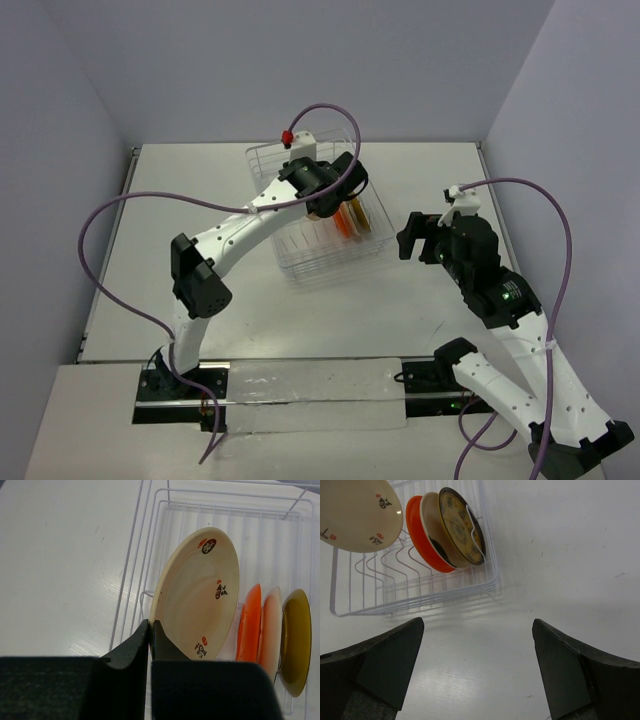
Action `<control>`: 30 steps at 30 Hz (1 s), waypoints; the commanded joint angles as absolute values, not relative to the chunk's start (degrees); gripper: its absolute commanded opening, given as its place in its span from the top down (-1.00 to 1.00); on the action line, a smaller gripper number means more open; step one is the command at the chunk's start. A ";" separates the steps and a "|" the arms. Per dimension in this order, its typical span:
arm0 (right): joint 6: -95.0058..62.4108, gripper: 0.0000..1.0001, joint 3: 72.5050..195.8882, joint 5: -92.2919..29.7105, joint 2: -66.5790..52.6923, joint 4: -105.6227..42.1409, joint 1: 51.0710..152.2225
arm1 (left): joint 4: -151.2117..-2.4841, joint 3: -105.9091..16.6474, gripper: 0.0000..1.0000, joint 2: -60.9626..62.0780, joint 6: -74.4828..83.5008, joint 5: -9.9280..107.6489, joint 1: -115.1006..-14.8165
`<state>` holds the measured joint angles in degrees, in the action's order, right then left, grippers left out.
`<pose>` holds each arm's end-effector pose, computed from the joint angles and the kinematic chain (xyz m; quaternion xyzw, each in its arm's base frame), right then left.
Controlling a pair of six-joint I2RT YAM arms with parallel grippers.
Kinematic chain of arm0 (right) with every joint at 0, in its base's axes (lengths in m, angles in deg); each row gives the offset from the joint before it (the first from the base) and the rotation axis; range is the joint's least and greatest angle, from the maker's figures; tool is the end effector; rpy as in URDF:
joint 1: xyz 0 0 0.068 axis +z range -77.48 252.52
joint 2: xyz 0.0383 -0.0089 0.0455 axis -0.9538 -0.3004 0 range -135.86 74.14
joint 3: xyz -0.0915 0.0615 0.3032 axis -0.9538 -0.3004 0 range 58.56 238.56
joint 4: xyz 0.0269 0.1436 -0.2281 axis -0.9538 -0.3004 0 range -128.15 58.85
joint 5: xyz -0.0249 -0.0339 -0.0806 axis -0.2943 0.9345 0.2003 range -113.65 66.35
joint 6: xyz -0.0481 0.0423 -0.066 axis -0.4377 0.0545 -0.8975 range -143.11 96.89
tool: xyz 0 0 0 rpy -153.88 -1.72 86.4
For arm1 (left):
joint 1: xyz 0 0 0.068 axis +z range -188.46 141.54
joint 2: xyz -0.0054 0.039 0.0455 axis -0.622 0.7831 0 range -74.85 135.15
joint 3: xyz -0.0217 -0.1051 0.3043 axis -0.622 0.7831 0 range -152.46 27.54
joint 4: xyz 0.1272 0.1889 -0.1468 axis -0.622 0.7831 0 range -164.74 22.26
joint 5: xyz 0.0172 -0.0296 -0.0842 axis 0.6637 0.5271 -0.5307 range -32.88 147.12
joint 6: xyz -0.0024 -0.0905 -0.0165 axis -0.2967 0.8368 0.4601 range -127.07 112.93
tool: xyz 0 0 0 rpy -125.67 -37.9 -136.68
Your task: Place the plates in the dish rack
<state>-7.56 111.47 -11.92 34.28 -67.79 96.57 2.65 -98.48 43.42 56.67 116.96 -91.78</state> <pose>0.1483 0.0477 0.3696 -0.0059 0.8342 0.1041 0.5415 0.3286 -0.3216 0.3767 -0.1652 0.8415 0.1256 0.4987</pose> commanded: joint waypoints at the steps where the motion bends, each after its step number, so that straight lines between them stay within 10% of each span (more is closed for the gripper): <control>1: -7.85 -0.93 110.95 -11.64 34.85 -65.60 96.25 | 3.65 -102.16 1.00 45.20 55.40 118.65 -92.25; 23: -7.22 -0.93 109.97 -11.87 34.17 -65.06 96.25 | 1.45 -105.87 0.99 51.43 51.58 115.52 -93.04; 30: -7.03 -0.93 109.71 -11.87 34.15 -64.89 96.25 | -3.49 -107.81 0.61 52.77 45.82 114.08 -94.36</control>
<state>-7.52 110.18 -12.08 34.06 -67.50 96.57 1.04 -104.62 51.76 50.19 114.83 -92.46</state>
